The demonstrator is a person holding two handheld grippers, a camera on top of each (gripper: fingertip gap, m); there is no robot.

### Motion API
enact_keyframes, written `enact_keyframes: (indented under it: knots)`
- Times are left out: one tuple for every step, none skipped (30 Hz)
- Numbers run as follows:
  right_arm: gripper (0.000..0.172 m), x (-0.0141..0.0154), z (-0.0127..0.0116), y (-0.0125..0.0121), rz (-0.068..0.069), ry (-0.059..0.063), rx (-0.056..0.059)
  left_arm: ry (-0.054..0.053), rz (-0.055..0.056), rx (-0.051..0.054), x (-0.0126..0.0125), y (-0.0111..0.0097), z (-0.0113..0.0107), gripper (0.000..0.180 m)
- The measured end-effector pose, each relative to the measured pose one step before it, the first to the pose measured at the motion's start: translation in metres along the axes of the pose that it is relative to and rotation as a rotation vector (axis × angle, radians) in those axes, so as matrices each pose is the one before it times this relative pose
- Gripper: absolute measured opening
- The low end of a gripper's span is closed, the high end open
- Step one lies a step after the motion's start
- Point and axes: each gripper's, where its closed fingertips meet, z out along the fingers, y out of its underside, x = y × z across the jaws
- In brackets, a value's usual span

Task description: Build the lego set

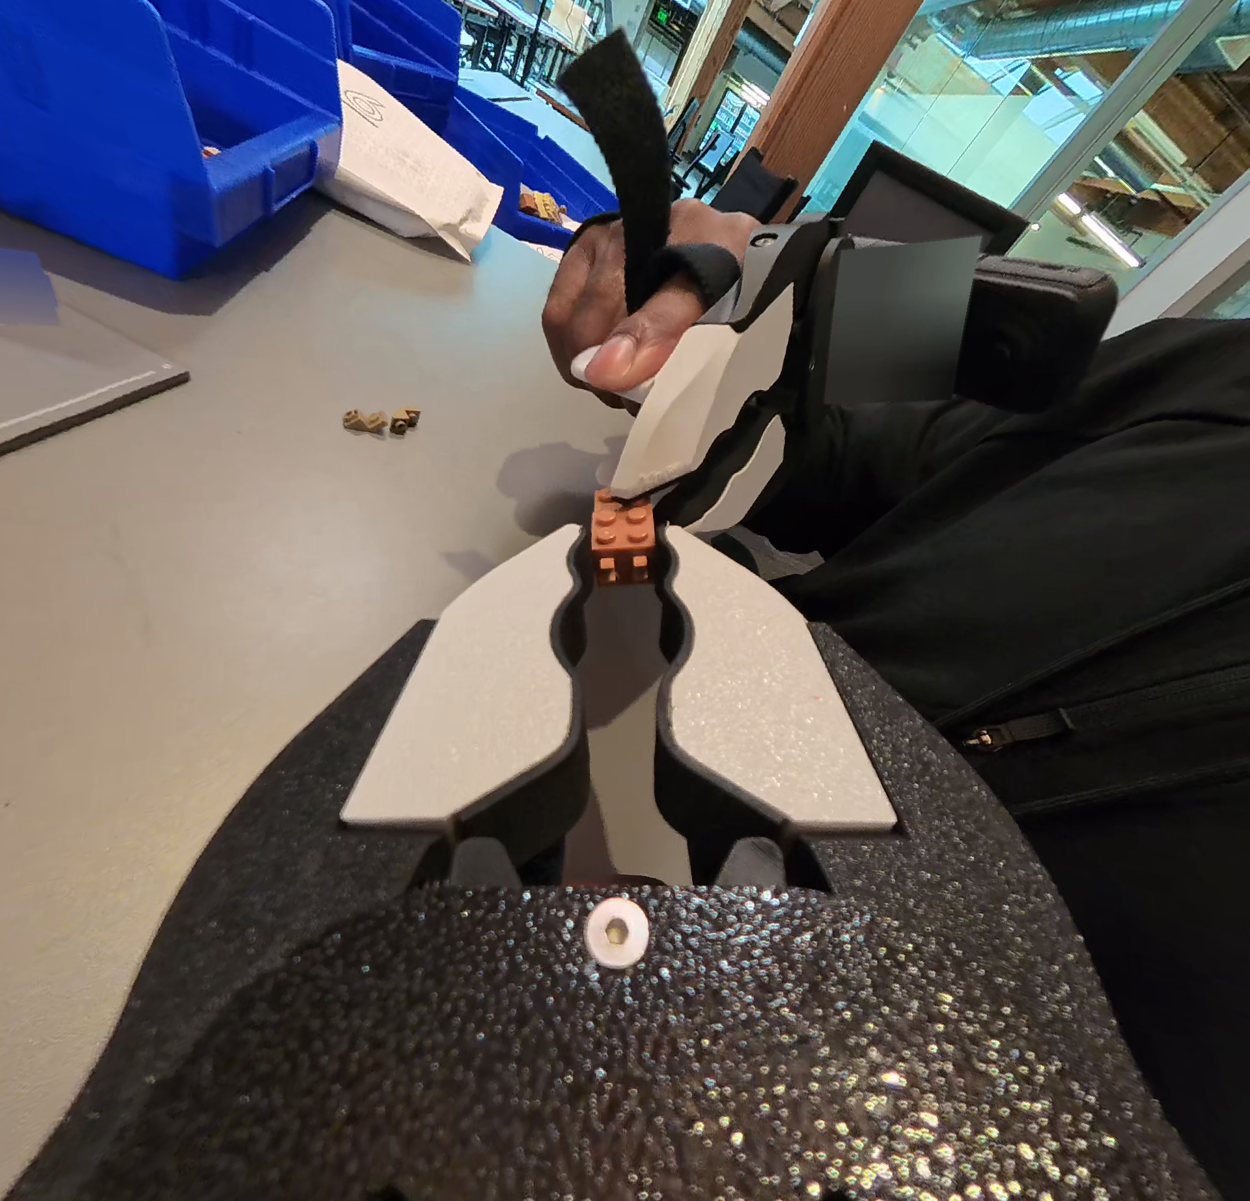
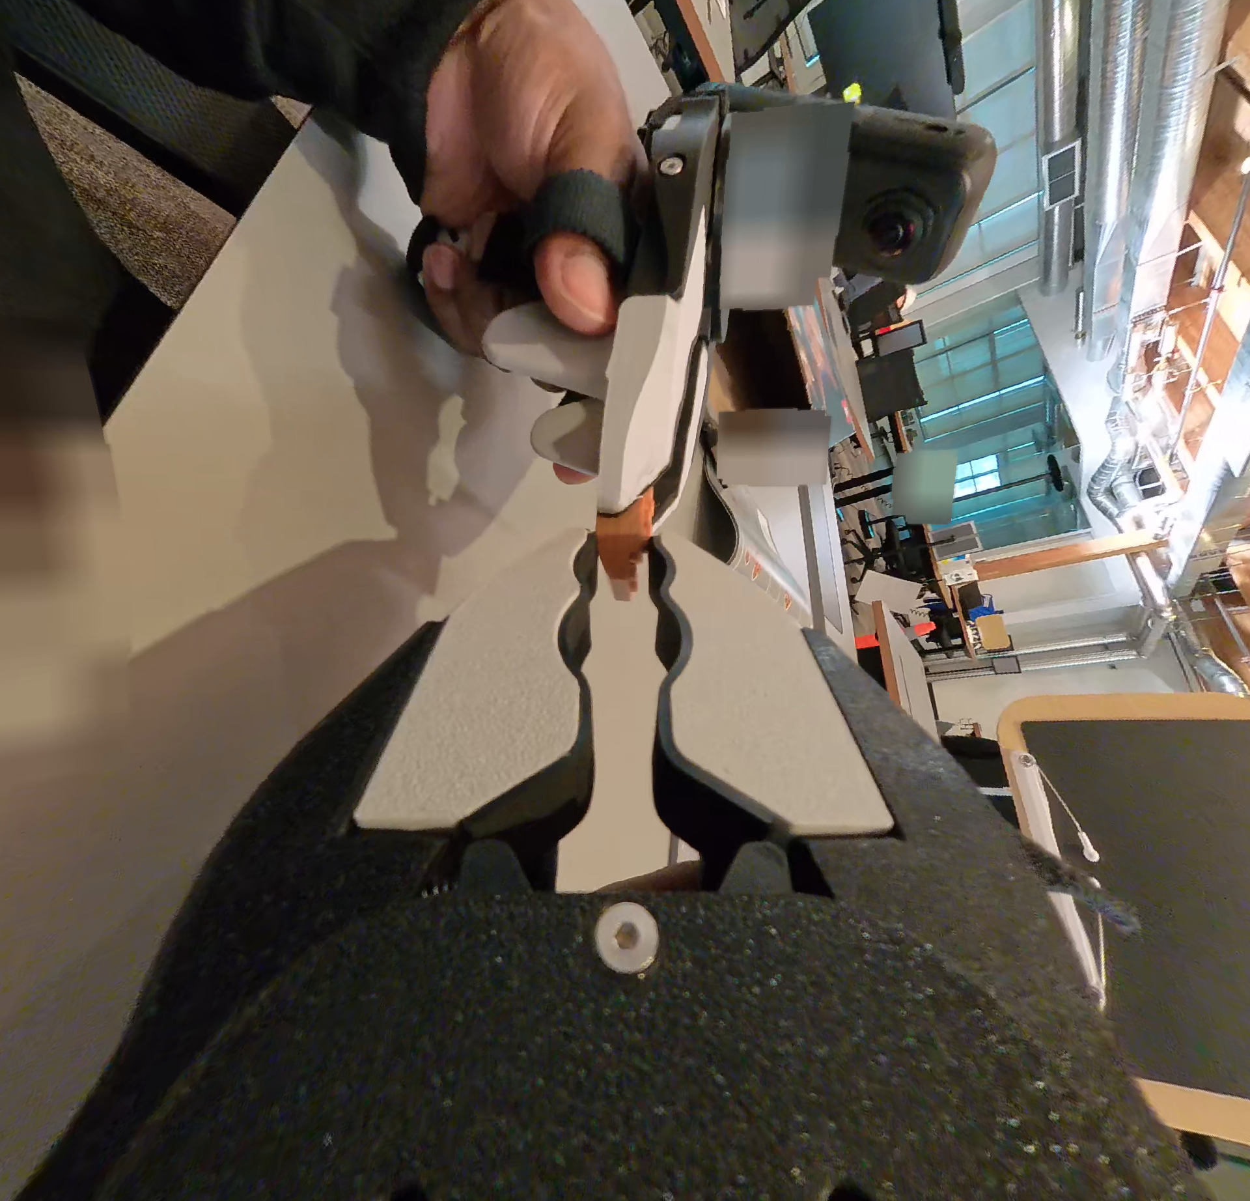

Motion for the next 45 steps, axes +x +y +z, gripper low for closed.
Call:
enact_keyframes:
  knots:
    - [0.014, 0.00037, 0.00039, 0.00059, 0.0030, 0.0049, -0.0016, -0.0055, 0.0018, 0.0023, -0.00071, -0.00043, 0.00000, 0.017]
    - [0.014, 0.00045, 0.00034, 0.00034, 0.0039, 0.0061, -0.0005, -0.0032, 0.0031, 0.0016, -0.00055, -0.00022, -0.00025, 0.017]
    - [0.014, 0.00064, 0.00027, -0.00022, 0.0015, 0.0101, 0.0016, -0.0001, 0.0008, 0.0024, -0.00030, -0.00047, -0.00027, 0.017]
    - [0.015, 0.00123, 0.00018, -0.00032, -0.0027, 0.0162, 0.0030, -0.0004, 0.0038, 0.0043, -0.00011, -0.00075, -0.00055, 0.017]
    - [0.015, 0.00178, 0.00012, 0.00014, -0.0074, 0.0204, 0.0009, 0.0005, 0.0061, 0.0064, 0.00010, -0.00107, -0.00073, 0.017]
    - [0.016, 0.00251, 0.00012, 0.00155, -0.0089, 0.0239, -0.0074, 0.0020, 0.0038, 0.0085, 0.00024, -0.00128, -0.00093, 0.017]
    - [0.019, 0.00332, 0.00016, 0.00319, -0.0045, 0.0263, -0.0144, 0.0008, 0.0050, 0.0092, 0.00010, -0.00153, -0.00113, 0.017]
    - [0.023, 0.00240, -0.00018, 0.00278, 0.0009, 0.0167, -0.0097, -0.0005, 0.0096, 0.0071, 0.00013, -0.00121, -0.00140, 0.017]
    - [0.026, 0.00157, -0.00086, 0.00069, 0.0085, 0.0089, 0.0054, -0.0048, 0.0055, 0.0003, -0.00047, -0.00050, -0.00118, 0.017]
    - [0.026, 0.00094, -0.00148, -0.00127, 0.0109, 0.0050, 0.0158, -0.0054, 0.0084, -0.0007, -0.00043, -0.00048, -0.00096, 0.017]
    - [0.026, 0.00033, -0.00137, -0.00192, 0.0067, 0.0015, 0.0153, -0.0015, 0.0097, 0.0007, 0.00018, -0.00061, -0.00062, 0.017]
    - [0.026, -0.00020, -0.00083, -0.00141, -0.0007, -0.0008, 0.0087, 0.0013, 0.0041, -0.0003, 0.00052, -0.00038, -0.00041, 0.017]
    - [0.027, 0.00007, -0.00024, -0.00081, -0.0080, 0.0036, 0.0028, -0.0002, 0.0021, -0.0010, 0.00020, -0.00005, -0.00001, 0.017]
    - [0.028, 0.00015, 0.00019, -0.00057, -0.0114, 0.0054, -0.0003, -0.0004, 0.0023, -0.0030, 0.00020, 0.00029, 0.00026, 0.017]
    - [0.029, -0.00057, 0.00035, -0.00098, -0.0108, 0.0006, 0.0022, -0.0002, 0.0013, -0.0059, 0.00009, 0.00091, 0.00068, 0.017]
    - [0.029, -0.00117, 0.00025, -0.00172, -0.0068, -0.0035, 0.0071, -0.0009, 0.0014, -0.0054, 0.00009, 0.00089, 0.00068, 0.017]
    - [0.028, -0.00111, 0.00037, -0.00167, -0.0040, -0.0034, 0.0064, -0.0013, 0.0007, -0.0032, 0.00004, 0.00049, 0.00064, 0.017]
    - [0.027, -0.00081, 0.00062, -0.00118, -0.0049, -0.0012, 0.0036, 0.0003, -0.0001, -0.0020, 0.00021, 0.00034, 0.00054, 0.017]
    - [0.025, -0.00082, 0.00050, -0.00098, -0.0074, -0.0002, 0.0025, 0.0015, -0.0004, -0.0011, 0.00043, 0.00026, 0.00048, 0.017]
    - [0.022, -0.00068, 0.00056, -0.00031, -0.0073, -0.0005, -0.0010, 0.0013, 0.0002, -0.0002, 0.00040, -0.00005, 0.00043, 0.017]
    - [0.018, -0.00060, 0.00060, 0.00029, -0.0081, 0.0000, -0.0038, 0.0013, 0.0004, 0.0004, 0.00043, -0.00008, 0.00034, 0.017]
    - [0.014, -0.00066, 0.00046, 0.00018, -0.0096, 0.0004, -0.0021, -0.0006, -0.0001, 0.0027, 0.00010, -0.00048, 0.00012, 0.017]
    - [0.014, -0.00004, 0.00020, 0.00028, -0.0074, 0.0028, -0.0021, -0.0025, 0.0002, -0.0003, -0.00017, -0.00010, -0.00009, 0.017]
    - [0.014, -0.00038, -0.00020, -0.00040, -0.0014, -0.0029, 0.0028, 0.0016, 0.0007, -0.0020, 0.00036, 0.00022, -0.00001, 0.017]
    - [0.014, -0.00036, -0.00059, -0.00038, 0.0066, -0.0079, 0.0040, 0.0035, -0.0004, -0.0025, 0.00082, 0.00039, 0.00032, 0.017]
    - [0.014, -0.00017, -0.00059, 0.00004, 0.0100, -0.0091, 0.0000, 0.0000, 0.0004, 0.0001, 0.00034, 0.00005, 0.00060, 0.017]
    - [0.014, -0.00008, -0.00045, 0.00047, 0.0034, -0.0068, -0.0026, -0.0013, -0.0009, -0.0002, 0.00006, 0.00000, 0.00057, 0.017]
    - [0.014, 0.00016, -0.00046, 0.00025, -0.0043, -0.0014, -0.0020, 0.0015, -0.0025, 0.0019, 0.00021, -0.00027, 0.00054, 0.017]
    - [0.014, -0.00073, 0.00000, 0.00100, 0.0013, -0.0078, -0.0076, -0.0024, -0.0014, -0.0039, -0.00052, 0.00067, 0.00052, 0.017]
    - [0.014, -0.00105, 0.00029, 0.00150, -0.0008, -0.0081, -0.0117, -0.0077, 0.0020, -0.0080, -0.00138, 0.00148, 0.00073, 0.017]
    - [0.014, 0.00003, 0.00067, 0.00175, -0.0091, 0.0067, -0.0133, -0.0060, -0.0001, 0.0024, -0.00159, 0.00027, 0.00043, 0.017]
    - [0.014, -0.00038, 0.00112, 0.00177, 0.0006, 0.0043, -0.0183, -0.0065, -0.0046, 0.0026, -0.00203, 0.00002, 0.00001, 0.017]
    - [0.014, -0.00143, 0.00122, 0.00144, 0.0058, -0.0055, -0.0121, -0.0038, -0.0044, -0.0119, -0.00170, 0.00192, -0.00002, 0.017]
    - [0.014, 0.00004, 0.00066, 0.00042, 0.0084, 0.0039, 0.0020, -0.0002, -0.0011, -0.0014, -0.00053, 0.00017, -0.00026, 0.017]
    - [0.014, 0.00041, 0.00059, 0.00047, 0.0202, 0.0026, 0.0039, -0.0033, 0.0042, 0.0033, -0.00050, -0.00075, -0.00043, 0.017]
    - [0.014, -0.00117, 0.00085, 0.00175, 0.0257, -0.0103, -0.0046, -0.0119, 0.0072, -0.0115, -0.00161, 0.00133, 0.00039, 0.017]
    - [0.014, -0.00027, 0.00077, 0.00242, 0.0205, -0.0048, -0.0073, -0.0182, 0.0072, -0.0094, -0.00240, 0.00100, 0.00074, 0.017]
    - [0.014, 0.00086, 0.00024, 0.00109, 0.0157, 0.0085, 0.0028, -0.0111, 0.0111, 0.0047, -0.00109, -0.00112, 0.00028, 0.017]
    - [0.015, -0.00006, -0.00016, 0.00151, 0.0204, -0.0002, -0.0012, -0.0058, 0.0124, -0.0001, -0.00027, -0.00038, 0.00026, 0.017]
    - [0.016, 0.00062, -0.00072, 0.00380, 0.0224, -0.0016, -0.0184, -0.0141, 0.0093, -0.0098, -0.00163, 0.00101, 0.00040, 0.017]
    - [0.021, 0.00212, -0.00139, 0.00545, 0.0207, 0.0045, -0.0240, -0.0225, 0.0133, -0.0092, -0.00268, 0.00108, -0.00024, 0.017]
    - [0.025, 0.00069, -0.00225, 0.00722, 0.0283, -0.0120, -0.0284, -0.0253, 0.0189, -0.0132, -0.00299, 0.00139, -0.00061, 0.017]
    - [0.027, 0.00299, -0.00316, 0.00778, 0.0375, 0.0001, -0.0240, -0.0299, 0.0212, -0.0180, -0.00375, 0.00223, -0.00079, 0.017]
    - [0.027, 0.00503, -0.00469, 0.00752, 0.0423, 0.0103, -0.0139, -0.0339, 0.0213, -0.0238, -0.00453, 0.00305, -0.00060, 0.017]
    - [0.027, 0.00561, -0.00557, 0.00876, 0.0524, 0.0053, -0.0171, -0.0328, 0.0204, -0.0287, -0.00432, 0.00382, -0.00032, 0.017]
